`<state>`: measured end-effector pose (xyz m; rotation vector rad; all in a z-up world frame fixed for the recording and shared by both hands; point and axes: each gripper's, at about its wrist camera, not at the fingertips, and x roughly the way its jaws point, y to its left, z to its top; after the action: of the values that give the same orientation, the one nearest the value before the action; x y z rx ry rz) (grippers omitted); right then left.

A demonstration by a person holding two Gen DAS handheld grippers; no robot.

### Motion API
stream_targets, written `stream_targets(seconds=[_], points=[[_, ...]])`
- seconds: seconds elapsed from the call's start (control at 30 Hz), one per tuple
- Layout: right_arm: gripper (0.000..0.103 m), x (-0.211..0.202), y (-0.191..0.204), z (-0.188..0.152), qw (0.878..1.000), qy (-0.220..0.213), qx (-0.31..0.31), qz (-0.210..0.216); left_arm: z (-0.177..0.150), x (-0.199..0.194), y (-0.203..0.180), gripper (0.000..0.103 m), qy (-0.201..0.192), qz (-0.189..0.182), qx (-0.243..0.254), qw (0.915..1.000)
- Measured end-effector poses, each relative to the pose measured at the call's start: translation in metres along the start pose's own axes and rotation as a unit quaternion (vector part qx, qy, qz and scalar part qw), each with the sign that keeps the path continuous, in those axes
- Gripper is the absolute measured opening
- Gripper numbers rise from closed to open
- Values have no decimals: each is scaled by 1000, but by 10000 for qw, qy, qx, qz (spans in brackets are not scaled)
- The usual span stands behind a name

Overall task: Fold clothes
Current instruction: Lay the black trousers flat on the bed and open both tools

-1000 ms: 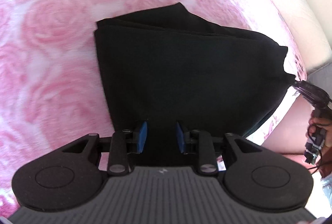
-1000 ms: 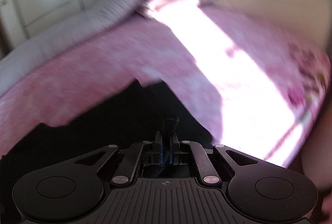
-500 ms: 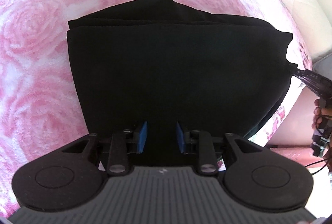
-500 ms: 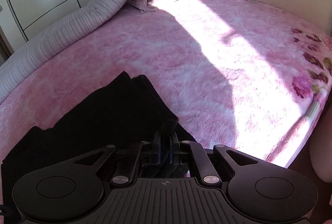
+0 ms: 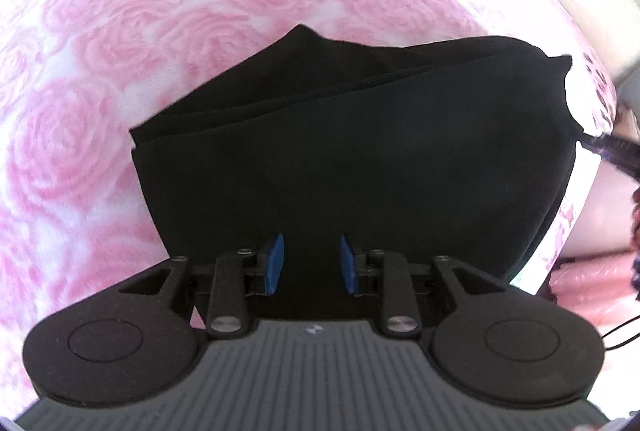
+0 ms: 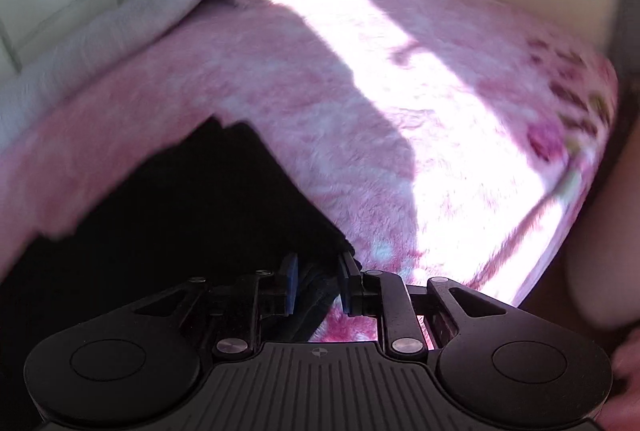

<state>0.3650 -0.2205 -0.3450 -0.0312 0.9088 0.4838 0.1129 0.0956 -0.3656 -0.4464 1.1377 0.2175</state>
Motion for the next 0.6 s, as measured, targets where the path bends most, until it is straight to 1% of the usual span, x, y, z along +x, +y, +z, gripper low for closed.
stream_targets(seconds=[0.07, 0.13, 0.2, 0.3, 0.4, 0.5, 0.57, 0.6], points=[[19, -22, 2, 2, 9989, -195, 28, -428, 3, -2, 4, 25, -2, -77, 134, 9999], [19, -43, 5, -4, 9965, -159, 166, -799, 9, -2, 6, 25, 80, -126, 290, 9995], [20, -61, 10, -19, 9935, 158, 606, -950, 17, -1, 8, 25, 190, -137, 540, 9983], [20, -96, 31, -51, 9841, 617, 1184, -1176, 24, -22, 13, 25, 176, -149, 965, 9951], [20, -129, 82, -85, 9765, 740, 1622, -1215, 31, -45, 18, 25, 147, -166, 1382, 9902], [20, -153, 141, -107, 9694, 1004, 1978, -1047, 37, -68, 23, 26, 117, -183, 1796, 9835], [20, -167, 177, -114, 9699, 1099, 2000, -850, 41, -83, 27, 26, 97, -194, 2070, 9781], [20, -173, 194, -117, 9708, 1134, 1946, -832, 44, -91, 28, 26, 87, -199, 2207, 9751]])
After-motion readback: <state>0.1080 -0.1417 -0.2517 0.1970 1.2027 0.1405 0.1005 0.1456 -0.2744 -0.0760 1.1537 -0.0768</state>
